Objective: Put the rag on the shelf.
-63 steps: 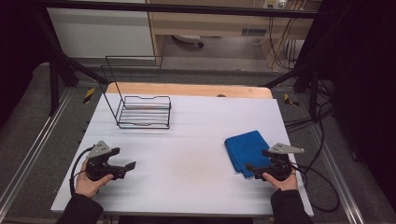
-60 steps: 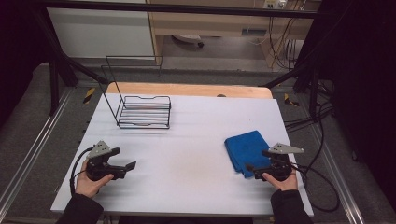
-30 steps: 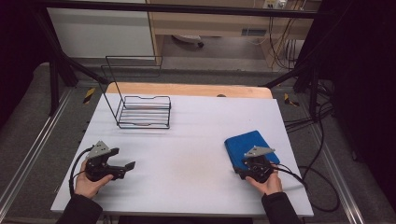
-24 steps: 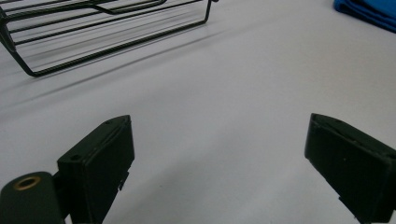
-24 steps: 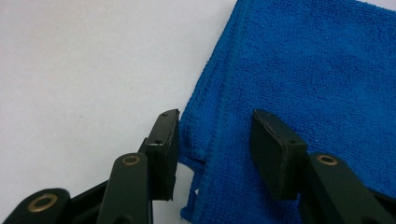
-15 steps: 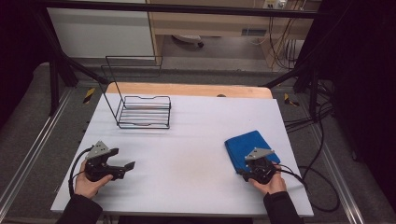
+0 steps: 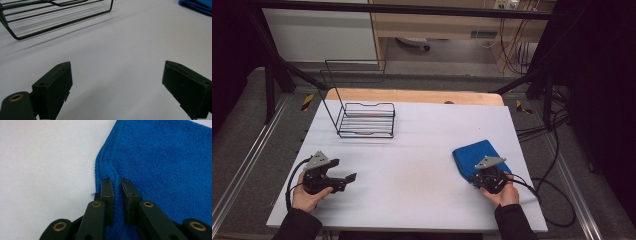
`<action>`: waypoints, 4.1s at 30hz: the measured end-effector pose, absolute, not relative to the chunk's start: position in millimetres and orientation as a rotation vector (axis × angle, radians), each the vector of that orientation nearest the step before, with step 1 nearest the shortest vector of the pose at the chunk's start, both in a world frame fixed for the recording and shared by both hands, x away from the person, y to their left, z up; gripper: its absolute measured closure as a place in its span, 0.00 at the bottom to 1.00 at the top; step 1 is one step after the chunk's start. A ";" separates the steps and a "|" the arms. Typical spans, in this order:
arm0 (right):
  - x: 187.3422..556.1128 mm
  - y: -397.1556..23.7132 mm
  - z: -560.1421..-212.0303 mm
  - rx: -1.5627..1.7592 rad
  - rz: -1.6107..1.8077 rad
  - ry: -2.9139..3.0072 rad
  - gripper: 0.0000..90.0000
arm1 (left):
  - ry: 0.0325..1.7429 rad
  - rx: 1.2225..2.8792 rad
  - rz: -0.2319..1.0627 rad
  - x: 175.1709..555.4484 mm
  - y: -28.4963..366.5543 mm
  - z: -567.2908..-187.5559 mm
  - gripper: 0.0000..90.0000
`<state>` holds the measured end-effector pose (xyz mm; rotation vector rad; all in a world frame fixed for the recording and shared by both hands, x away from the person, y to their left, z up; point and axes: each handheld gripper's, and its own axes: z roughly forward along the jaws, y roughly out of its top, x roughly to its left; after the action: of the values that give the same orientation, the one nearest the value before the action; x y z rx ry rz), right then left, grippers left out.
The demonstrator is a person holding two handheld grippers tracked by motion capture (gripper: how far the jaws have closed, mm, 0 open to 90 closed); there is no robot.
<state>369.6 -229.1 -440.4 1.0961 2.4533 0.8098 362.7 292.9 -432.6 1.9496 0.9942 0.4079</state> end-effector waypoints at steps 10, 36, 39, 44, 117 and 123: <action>370.3 -232.9 -432.8 1.147 0.887 2.419 0.95 | 0.997 1.946 0.405 363.2 293.6 -432.6 0.11; 370.9 -124.4 -410.0 1.141 1.249 2.470 0.96 | 1.013 1.947 0.423 363.2 293.8 -432.1 0.11; 371.8 -104.2 -411.1 1.130 1.274 2.488 0.96 | 1.013 1.953 0.421 363.6 293.9 -432.3 0.11; 371.3 -69.0 -413.5 1.087 1.309 2.529 0.96 | 1.014 1.944 0.420 363.2 294.1 -431.5 0.11; 373.9 -190.5 -424.6 1.157 1.329 2.306 0.05 | 0.968 2.063 0.355 410.7 175.0 -402.2 0.13; 372.4 -189.3 -426.4 1.160 1.310 2.312 0.04 | 1.005 2.069 0.353 424.3 161.5 -407.7 0.23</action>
<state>372.4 -189.3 -426.4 1.1597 2.3117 1.3104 424.3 161.5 -407.7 2.0690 1.0055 0.3530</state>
